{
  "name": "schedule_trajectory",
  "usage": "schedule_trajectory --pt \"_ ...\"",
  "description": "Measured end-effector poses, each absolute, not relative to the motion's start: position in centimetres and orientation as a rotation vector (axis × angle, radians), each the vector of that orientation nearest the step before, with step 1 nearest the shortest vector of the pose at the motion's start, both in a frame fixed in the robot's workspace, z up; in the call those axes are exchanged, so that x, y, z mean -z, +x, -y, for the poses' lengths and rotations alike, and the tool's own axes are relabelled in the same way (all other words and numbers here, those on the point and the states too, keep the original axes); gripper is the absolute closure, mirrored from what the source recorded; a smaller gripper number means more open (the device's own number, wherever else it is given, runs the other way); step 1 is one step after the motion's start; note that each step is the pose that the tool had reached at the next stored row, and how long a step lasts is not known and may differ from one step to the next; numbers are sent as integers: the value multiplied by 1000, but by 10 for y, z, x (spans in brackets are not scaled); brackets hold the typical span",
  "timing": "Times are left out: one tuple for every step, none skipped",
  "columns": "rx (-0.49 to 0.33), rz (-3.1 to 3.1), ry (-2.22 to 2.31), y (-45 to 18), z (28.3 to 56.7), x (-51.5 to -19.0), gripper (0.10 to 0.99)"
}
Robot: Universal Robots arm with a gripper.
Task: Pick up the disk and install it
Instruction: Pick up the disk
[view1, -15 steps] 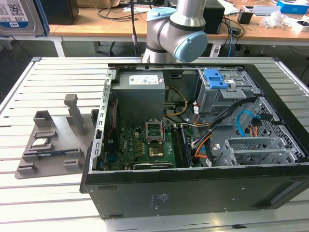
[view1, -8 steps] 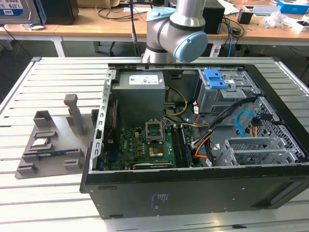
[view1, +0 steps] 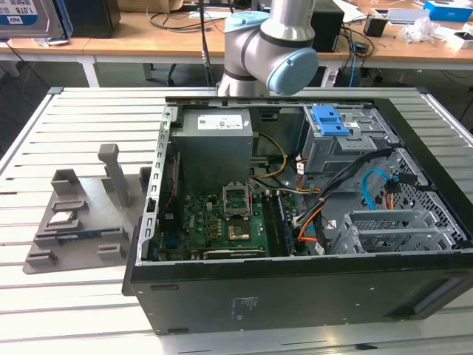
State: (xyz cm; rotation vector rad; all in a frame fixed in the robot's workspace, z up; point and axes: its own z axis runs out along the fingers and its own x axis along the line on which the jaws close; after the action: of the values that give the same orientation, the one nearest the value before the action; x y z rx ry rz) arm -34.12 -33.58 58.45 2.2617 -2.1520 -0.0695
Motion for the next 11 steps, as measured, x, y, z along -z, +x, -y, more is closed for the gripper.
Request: schedule_trajectory --pt "70 2152 2262 -337 337 -584 722" --pt "70 2152 2262 -333 338 -584 722" --pt "70 2152 2262 -329 338 -584 722" --pt "70 2152 2262 -319 339 -584 722" --pt "70 2152 2261 -312 340 -584 722" --pt "70 2152 2262 -307 340 -583 722" --pt "70 2152 2262 -302 340 -583 722" --pt "70 2152 2261 -294 341 -583 722" --pt "70 2152 2261 -287 341 -583 722" --pt "71 2151 2262 -276 341 -583 722" --pt "71 2151 2261 -267 341 -582 722"
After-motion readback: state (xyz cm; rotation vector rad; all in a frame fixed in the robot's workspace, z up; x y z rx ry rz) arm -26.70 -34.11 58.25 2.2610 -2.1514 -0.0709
